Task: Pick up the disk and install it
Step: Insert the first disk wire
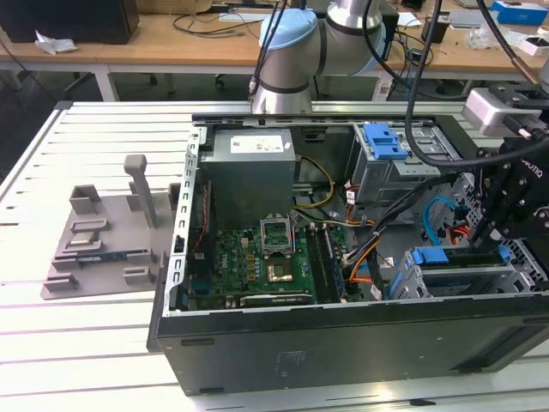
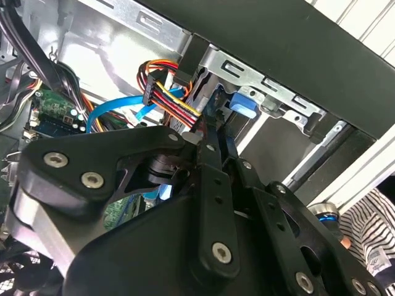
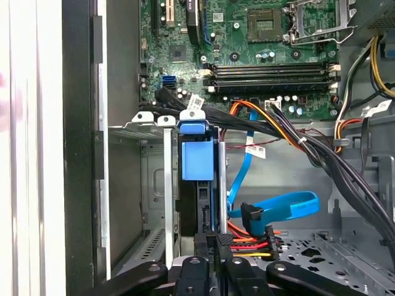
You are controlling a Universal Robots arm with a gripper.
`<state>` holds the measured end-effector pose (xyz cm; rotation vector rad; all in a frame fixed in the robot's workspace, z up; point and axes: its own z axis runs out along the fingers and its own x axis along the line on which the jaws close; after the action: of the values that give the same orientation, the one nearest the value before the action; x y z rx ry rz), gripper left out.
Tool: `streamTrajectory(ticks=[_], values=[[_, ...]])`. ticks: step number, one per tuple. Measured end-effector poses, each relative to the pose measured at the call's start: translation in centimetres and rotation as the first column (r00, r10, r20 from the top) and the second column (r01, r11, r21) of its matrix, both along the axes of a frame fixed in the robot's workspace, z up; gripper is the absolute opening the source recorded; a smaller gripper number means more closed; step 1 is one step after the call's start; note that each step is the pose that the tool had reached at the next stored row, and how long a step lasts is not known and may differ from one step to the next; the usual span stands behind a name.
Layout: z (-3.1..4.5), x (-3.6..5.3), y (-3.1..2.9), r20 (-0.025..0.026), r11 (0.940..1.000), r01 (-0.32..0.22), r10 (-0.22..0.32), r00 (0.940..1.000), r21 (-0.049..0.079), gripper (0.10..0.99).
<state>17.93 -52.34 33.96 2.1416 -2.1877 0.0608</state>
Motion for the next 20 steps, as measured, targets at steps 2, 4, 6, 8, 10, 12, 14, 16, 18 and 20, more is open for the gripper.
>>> streamTrajectory(ticks=[2, 4, 6, 8, 10, 12, 14, 16, 18, 20], values=[[-0.24, 0.00, -0.01, 0.0000, 1.0000, 0.000, 0.000, 1.0000, 0.000, 0.169], [-0.26, 0.00, -0.01, 0.0000, 1.0000, 0.000, 0.000, 1.0000, 0.000, 0.169], [-0.27, 0.00, -0.02, 0.0000, 1.0000, 0.000, 0.000, 1.0000, 0.000, 0.169], [-0.29, 0.00, -0.02, -0.0002, 1.0000, 0.000, 0.000, 1.0000, 0.001, 0.176], [-0.28, 0.00, -0.03, -0.0001, 1.0000, 0.000, 0.000, 1.0000, 0.000, 0.176], [-0.07, 0.00, -0.03, -0.0001, 1.0000, 0.000, 0.000, 1.0000, 0.000, 0.239], [0.80, 0.00, -0.02, 0.0000, 1.0000, 0.000, 0.000, 1.0000, 0.000, 0.239], [1.53, 0.00, 0.06, 0.0000, 1.0000, 0.000, 0.000, 1.0000, 0.000, 0.239], [1.96, 0.00, 0.15, 0.0000, 1.0000, 0.000, 0.000, 1.0000, 0.000, 0.239], [2.59, 0.00, 0.20, -0.0001, 1.0000, 0.000, 0.000, 1.0000, 0.000, 0.161]])
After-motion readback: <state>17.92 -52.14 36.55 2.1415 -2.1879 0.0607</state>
